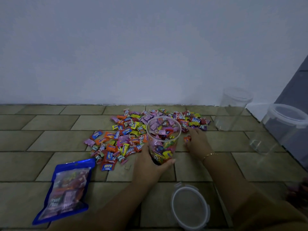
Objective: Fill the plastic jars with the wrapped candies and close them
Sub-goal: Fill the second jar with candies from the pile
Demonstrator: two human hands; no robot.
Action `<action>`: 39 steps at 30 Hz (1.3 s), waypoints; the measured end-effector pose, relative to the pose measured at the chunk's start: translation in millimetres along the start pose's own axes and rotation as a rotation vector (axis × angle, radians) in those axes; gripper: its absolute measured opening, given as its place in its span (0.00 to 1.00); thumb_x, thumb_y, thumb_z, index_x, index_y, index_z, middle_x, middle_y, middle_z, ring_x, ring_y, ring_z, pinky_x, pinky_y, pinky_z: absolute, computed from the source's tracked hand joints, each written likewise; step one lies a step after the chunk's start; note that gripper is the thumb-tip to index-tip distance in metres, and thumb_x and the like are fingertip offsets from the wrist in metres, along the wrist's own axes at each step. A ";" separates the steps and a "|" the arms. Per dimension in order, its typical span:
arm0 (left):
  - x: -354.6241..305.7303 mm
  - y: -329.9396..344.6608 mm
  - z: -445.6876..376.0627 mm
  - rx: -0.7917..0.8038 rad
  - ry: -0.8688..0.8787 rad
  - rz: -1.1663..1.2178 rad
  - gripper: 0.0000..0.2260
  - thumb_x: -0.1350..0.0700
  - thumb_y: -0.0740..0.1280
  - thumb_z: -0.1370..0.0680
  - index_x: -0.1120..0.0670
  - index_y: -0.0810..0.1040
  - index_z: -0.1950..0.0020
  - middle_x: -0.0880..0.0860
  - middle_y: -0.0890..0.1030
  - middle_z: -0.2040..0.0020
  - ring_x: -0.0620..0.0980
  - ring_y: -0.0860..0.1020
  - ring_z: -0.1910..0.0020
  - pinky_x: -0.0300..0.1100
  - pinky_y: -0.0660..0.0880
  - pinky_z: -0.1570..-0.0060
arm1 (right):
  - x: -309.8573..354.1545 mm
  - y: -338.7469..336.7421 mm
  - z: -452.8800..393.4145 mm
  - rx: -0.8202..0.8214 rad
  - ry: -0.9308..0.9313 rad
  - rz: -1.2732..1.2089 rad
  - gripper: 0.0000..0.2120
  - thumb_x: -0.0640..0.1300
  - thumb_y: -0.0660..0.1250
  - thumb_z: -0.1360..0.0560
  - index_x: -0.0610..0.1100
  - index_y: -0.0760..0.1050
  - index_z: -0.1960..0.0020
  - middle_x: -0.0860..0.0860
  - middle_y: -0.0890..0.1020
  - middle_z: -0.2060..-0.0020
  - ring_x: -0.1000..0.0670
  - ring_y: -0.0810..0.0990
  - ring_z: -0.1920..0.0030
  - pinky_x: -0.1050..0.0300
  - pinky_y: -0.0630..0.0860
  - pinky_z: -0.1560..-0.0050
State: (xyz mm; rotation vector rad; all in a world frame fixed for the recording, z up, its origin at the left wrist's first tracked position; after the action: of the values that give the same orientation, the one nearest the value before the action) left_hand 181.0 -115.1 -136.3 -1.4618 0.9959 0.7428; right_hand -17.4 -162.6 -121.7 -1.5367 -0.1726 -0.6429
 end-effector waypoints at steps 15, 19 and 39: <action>1.7 1.6 -2.4 0.007 0.007 -0.014 0.43 0.38 0.77 0.39 0.47 0.63 0.29 0.40 0.72 0.39 0.39 0.71 0.40 0.33 0.69 0.45 | 7.9 16.8 -15.5 0.036 -0.168 0.283 0.23 0.59 0.55 0.22 0.57 0.60 0.28 0.51 0.59 0.27 0.42 0.53 0.26 0.43 0.55 0.29; 2.5 2.1 -1.9 0.008 0.004 -0.002 0.43 0.36 0.76 0.39 0.46 0.63 0.30 0.41 0.74 0.38 0.40 0.72 0.40 0.36 0.71 0.43 | 9.2 21.8 -5.1 -0.099 -0.178 0.256 0.19 0.54 0.58 0.22 0.49 0.68 0.33 0.47 0.68 0.36 0.44 0.65 0.35 0.49 0.64 0.36; -4.8 -2.3 2.6 0.024 0.001 -0.001 0.42 0.39 0.77 0.37 0.48 0.62 0.29 0.38 0.71 0.43 0.38 0.71 0.44 0.34 0.68 0.47 | 19.0 -16.2 35.5 -0.224 0.201 -0.997 0.13 0.29 0.64 0.29 0.44 0.69 0.66 0.48 0.70 0.71 0.52 0.65 0.71 0.62 0.64 0.74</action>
State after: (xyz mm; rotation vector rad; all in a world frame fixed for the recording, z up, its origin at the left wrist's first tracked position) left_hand 181.2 -111.8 -131.3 -1.4421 1.0014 0.7271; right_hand 0.6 -132.4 -96.2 -1.5301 -0.7565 -1.6347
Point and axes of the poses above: each hand's wrist, its own z-axis away from the middle knuckle, its own y-axis out of the palm, x = y × z, the point moved 1 cm from there along -z, towards the middle knuckle
